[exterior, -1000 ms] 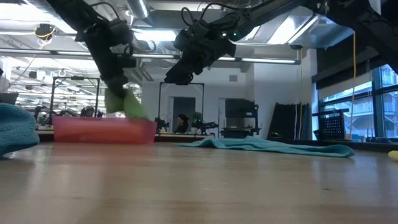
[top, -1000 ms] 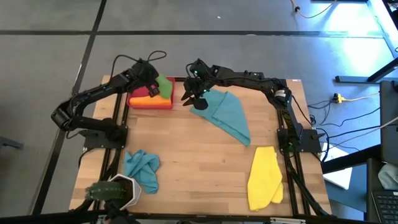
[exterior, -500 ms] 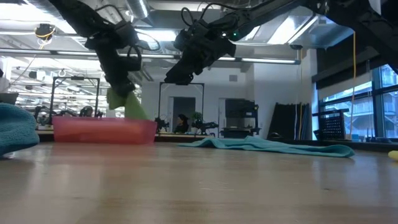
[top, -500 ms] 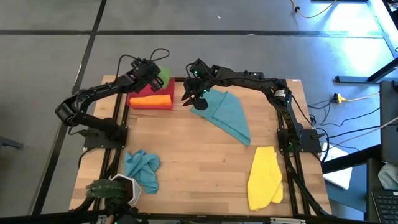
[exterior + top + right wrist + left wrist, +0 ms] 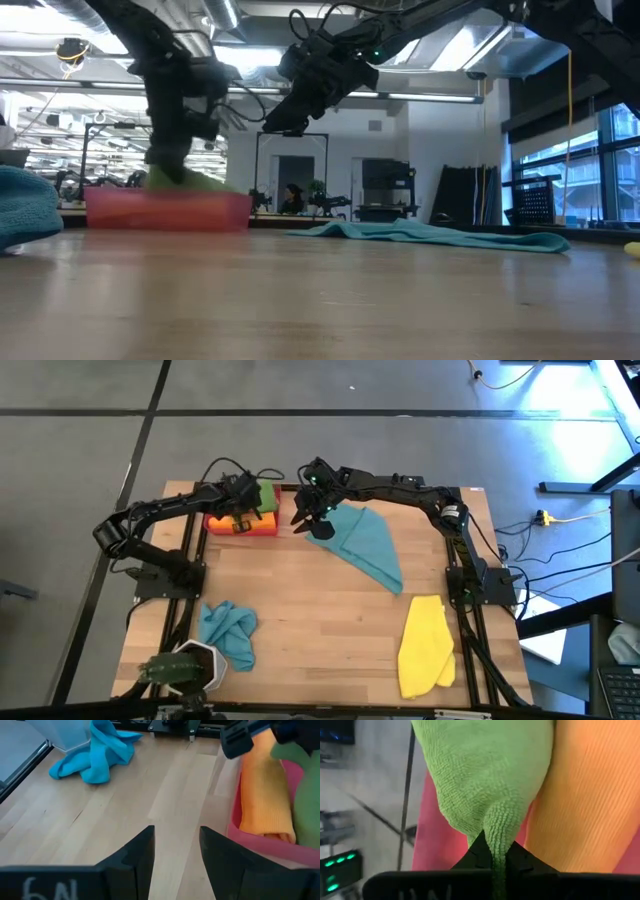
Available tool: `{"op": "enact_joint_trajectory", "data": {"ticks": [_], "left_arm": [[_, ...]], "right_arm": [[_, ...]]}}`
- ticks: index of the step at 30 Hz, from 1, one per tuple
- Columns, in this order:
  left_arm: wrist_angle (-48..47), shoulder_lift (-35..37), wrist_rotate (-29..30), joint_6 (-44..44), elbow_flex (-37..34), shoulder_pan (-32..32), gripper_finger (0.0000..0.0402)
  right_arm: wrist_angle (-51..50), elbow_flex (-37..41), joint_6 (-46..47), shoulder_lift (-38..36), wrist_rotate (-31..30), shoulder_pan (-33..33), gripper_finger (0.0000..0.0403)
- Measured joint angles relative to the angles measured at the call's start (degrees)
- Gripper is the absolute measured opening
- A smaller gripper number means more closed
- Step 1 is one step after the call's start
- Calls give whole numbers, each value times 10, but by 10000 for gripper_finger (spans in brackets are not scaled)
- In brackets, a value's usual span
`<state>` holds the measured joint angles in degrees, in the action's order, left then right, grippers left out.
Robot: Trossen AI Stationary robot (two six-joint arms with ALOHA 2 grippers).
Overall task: Roll microfiber towels into tight, uniform cylinder then place into a basket
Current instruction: Put the rolled green microfiber towel into the red bin, then roll the green microfiber towel
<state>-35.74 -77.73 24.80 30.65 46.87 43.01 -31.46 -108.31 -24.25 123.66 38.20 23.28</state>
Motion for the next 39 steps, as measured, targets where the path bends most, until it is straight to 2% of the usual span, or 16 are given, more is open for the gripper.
{"op": "enact_joint_trajectory", "data": {"ticks": [6,13,16,20,25,27,32,39], "left_arm": [[-20,0,33,81,0,12,0],[-7,0,14,181,0,17,0],[-7,0,11,185,0,17,0],[-7,0,11,185,0,14,0],[8,4,30,177,0,-3,0],[23,11,55,178,0,-15,0],[40,50,100,185,3,-49,0],[41,110,97,126,51,-122,0]], "right_arm": [[0,0,0,0,0,-6,155],[0,0,-3,0,0,-15,155],[1,0,-17,0,-4,-15,155],[18,0,-33,0,-38,-1,155],[37,0,-1,0,76,63,155],[36,0,10,0,99,84,155],[5,0,-2,-1,102,98,155],[-32,1,-17,-42,88,95,155]]}}
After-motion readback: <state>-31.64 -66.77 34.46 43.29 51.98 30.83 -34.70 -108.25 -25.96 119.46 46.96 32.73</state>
